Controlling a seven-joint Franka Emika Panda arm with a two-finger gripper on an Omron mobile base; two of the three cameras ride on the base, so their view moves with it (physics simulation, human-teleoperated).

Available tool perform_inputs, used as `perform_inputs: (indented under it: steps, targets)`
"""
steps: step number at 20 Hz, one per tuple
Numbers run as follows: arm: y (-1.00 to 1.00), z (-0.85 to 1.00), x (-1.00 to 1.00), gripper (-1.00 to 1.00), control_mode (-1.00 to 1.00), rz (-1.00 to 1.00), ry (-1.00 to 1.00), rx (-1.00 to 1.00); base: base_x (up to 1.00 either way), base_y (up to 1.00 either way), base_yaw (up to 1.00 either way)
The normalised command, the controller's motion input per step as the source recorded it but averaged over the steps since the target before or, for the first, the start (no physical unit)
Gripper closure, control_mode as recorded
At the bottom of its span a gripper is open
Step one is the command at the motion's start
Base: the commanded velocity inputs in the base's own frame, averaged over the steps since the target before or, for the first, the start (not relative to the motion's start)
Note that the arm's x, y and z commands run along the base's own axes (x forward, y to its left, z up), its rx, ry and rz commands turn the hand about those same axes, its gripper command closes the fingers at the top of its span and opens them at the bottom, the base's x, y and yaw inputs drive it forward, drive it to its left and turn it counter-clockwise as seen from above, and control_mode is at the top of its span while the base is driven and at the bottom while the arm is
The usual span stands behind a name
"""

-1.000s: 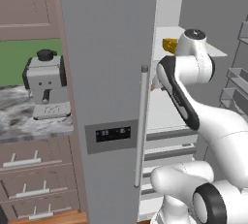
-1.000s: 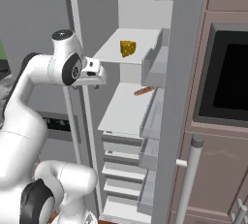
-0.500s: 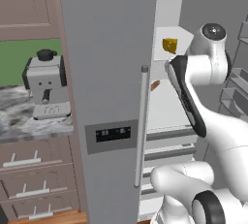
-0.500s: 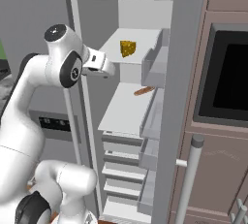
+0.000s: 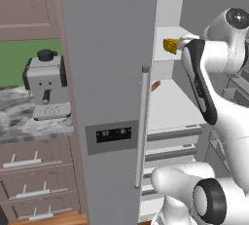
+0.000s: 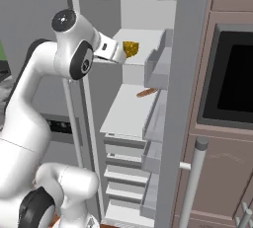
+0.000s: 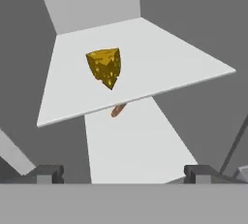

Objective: Pick the cheese from the fridge and the cheese grater from the cabinet and place them next to the salad bowl.

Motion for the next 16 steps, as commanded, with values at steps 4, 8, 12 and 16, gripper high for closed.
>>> perform_inputs:
  steps: [4, 8, 12, 16]
  targets:
    - [-0.05, 0.0, 0.48, -1.0, -1.0, 0.06, 0.0, 0.0, 0.0, 0.0, 0.0]
    - [-0.03, -0.11, 0.54, -1.0, -1.0, 0.06, -0.04, 0.0, 0.0, 0.0, 0.0]
    - [-0.03, -0.14, 0.6, -1.0, -1.0, 0.03, -0.01, 0.0, 0.0, 0.0, 0.0]
    - [-0.04, -0.18, 0.5, -1.0, -1.0, 0.0, 0.0, -0.02, 0.0, 0.0, 0.0]
